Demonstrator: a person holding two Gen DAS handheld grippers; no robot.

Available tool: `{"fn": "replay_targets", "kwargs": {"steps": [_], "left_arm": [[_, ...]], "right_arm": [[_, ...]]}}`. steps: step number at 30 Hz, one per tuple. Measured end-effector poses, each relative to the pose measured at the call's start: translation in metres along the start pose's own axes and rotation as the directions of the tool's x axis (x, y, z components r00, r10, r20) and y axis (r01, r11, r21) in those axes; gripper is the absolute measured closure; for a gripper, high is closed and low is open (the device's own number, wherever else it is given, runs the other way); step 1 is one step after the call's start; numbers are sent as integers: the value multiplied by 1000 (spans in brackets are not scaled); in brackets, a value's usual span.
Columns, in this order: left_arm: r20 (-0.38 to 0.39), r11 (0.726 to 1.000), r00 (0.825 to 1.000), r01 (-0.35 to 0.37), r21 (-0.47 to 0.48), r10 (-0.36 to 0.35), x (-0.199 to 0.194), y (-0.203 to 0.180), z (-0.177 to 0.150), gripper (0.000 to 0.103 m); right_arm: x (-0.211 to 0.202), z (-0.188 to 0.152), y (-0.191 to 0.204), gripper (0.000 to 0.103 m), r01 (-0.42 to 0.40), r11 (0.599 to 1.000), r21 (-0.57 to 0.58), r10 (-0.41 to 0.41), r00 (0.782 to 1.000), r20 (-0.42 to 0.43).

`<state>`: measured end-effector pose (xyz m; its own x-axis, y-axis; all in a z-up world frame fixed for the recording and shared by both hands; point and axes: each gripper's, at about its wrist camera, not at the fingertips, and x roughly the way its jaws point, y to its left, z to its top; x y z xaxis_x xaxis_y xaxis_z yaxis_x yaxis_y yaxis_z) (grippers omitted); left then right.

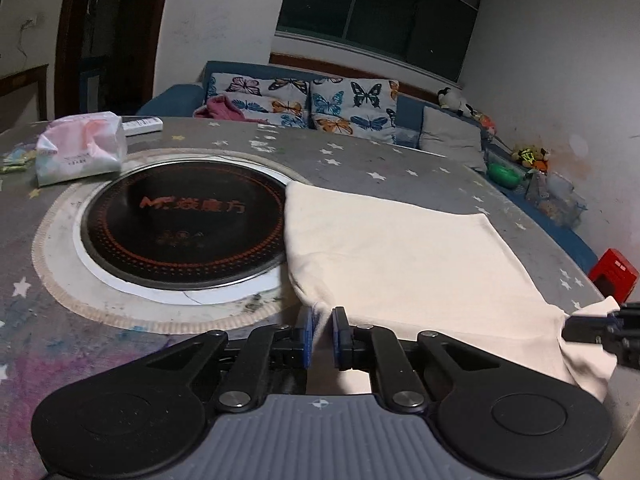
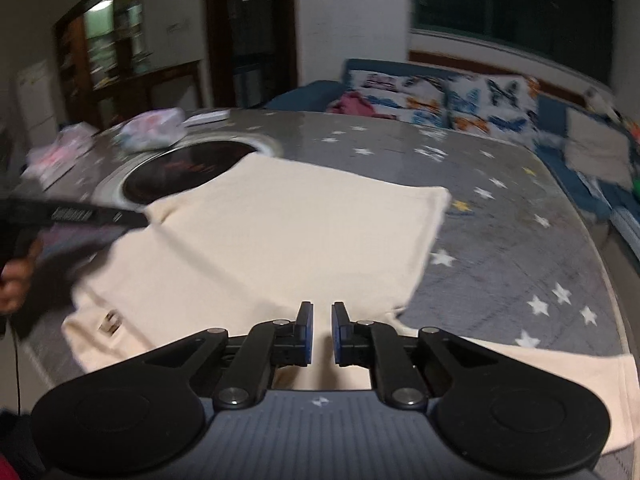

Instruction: Fold clothes

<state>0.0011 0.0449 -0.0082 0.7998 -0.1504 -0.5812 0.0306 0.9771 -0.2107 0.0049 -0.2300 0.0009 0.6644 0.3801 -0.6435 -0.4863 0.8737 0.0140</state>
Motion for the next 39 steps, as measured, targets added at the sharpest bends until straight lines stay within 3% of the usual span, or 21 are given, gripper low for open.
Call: {"fn": "replay_targets", "kwargs": {"steps": [4,9,12,19,27,32,33,34,35,39], "left_arm": [[-30,1000,999,-11,0,11,4,3,-1,91],[-37,1000,999,-16,3,16,0,1,3,82],[-31,1000,999,-5,15,5,-5,-6,5,74],[-35,992,995,96,86,-93,-13,-42,7,71],[-84,971,983,177,161,-165,-8,-80,-4,65],[-115,957,974,217,195,-197,-6,-99,-12,61],[-120,953,972,225,202,-204,-6,-103,-14,61],[-124,949,970,233,210,-211,-5,-106,-16,60],[-129,946,968,241,218,-217,-5,-109,-17,59],[-147,929,959,274,246,-244,-4,-122,-24,57]], "right_arm": [[1,-7,13,92,-12,998,-63,9,999,-43],[-17,-20,-16,90,76,993,88,-73,997,-33],[-29,-35,-39,90,177,969,175,-171,984,-49],[-57,-68,-103,85,394,842,369,-383,918,-106],[-63,-84,-148,75,499,714,490,-509,851,-125],[-55,-87,-155,75,515,694,503,-532,838,-123],[-55,-87,-155,80,516,693,503,-535,836,-121],[-55,-88,-154,89,514,694,504,-534,837,-119],[-56,-88,-154,92,509,697,504,-531,840,-114],[-66,-83,-147,95,470,722,508,-513,856,-63]]}}
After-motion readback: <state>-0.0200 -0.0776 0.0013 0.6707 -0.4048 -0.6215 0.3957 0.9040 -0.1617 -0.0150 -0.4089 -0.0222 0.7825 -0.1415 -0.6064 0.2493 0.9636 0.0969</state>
